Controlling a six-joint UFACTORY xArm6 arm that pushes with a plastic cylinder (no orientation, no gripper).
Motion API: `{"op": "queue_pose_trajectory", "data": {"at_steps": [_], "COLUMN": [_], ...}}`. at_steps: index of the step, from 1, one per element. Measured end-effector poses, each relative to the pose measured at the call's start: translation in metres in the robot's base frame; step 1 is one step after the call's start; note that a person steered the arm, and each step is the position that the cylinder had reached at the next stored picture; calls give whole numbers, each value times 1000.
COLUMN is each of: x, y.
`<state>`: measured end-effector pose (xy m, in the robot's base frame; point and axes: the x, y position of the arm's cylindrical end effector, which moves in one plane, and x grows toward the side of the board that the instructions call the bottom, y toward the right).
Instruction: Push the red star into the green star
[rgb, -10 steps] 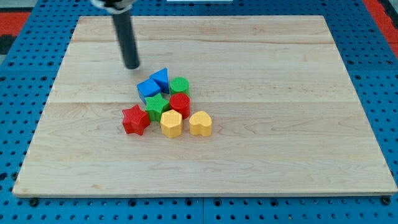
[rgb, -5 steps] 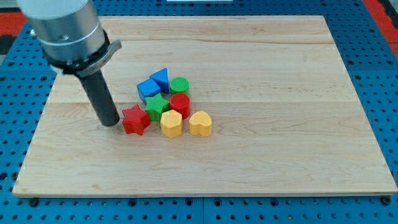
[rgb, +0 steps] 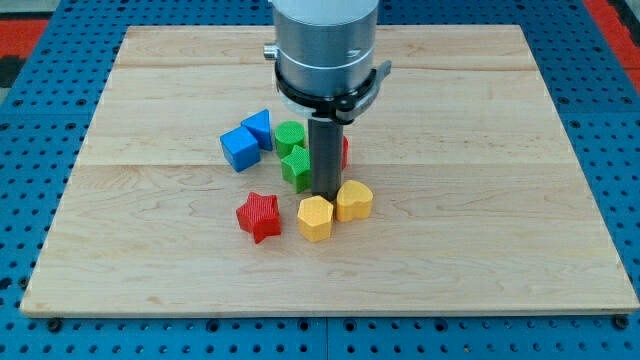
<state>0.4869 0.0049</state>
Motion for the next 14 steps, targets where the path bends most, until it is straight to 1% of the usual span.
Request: {"op": "queue_pose_trajectory", "data": {"at_steps": [4, 5, 6, 7, 8, 9, 10, 11, 13, 14], "x": [1, 39, 58, 58, 66, 126, 132, 124, 124, 94], "y": [-90, -91, -91, -98, -121, -116, -95, -82, -94, -72]}}
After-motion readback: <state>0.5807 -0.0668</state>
